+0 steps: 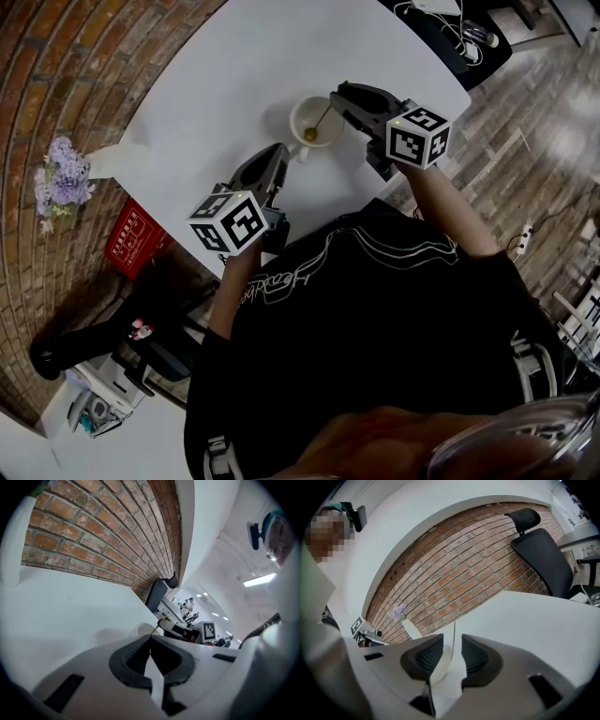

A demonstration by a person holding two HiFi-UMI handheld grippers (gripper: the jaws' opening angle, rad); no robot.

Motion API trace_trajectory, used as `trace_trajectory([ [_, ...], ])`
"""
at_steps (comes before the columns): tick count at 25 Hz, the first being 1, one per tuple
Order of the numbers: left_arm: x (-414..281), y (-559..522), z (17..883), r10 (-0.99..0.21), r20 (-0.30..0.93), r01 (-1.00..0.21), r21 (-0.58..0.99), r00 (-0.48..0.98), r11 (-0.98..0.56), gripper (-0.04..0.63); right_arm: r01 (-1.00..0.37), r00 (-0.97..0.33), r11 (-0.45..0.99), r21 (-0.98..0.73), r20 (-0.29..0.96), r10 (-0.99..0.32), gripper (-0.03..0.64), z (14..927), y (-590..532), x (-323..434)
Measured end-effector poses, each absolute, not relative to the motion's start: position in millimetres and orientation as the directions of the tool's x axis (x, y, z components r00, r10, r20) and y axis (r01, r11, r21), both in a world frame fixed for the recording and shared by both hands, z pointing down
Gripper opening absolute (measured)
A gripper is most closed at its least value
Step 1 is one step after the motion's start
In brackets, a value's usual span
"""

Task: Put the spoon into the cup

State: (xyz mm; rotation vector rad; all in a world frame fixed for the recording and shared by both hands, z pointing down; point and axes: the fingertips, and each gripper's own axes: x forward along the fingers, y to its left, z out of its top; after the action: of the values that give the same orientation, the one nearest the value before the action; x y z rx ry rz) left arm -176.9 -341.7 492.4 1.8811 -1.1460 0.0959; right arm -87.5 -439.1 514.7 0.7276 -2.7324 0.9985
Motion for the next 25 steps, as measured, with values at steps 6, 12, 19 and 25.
trace_trajectory([
  [6, -169, -330, 474, -0.679, 0.449, -0.741, 0.636, 0.581, -0.214, 0.005, -0.548, -0.834, 0.607, -0.576, 0.313, -0.455, 0.12, 507, -435, -63],
  [12, -165, -313, 444, -0.699, 0.387, -0.729, 0.624, 0.601, -0.281, 0.005, -0.556, -0.812, 0.573, -0.602, 0.247, -0.529, 0.084, 464, -415, -45],
  [19, -160, -291, 408, -0.725, 0.319, -0.72, 0.605, 0.61, -0.34, 0.005, -0.473, -0.854, 0.672, -0.57, 0.11, -0.508, 0.009, 397, -366, -46],
  [25, -156, -265, 382, -0.739, 0.27, -0.715, 0.584, 0.618, -0.385, 0.005, -0.348, -0.906, 0.738, -0.578, 0.007, -0.422, -0.003, 366, -310, -62],
])
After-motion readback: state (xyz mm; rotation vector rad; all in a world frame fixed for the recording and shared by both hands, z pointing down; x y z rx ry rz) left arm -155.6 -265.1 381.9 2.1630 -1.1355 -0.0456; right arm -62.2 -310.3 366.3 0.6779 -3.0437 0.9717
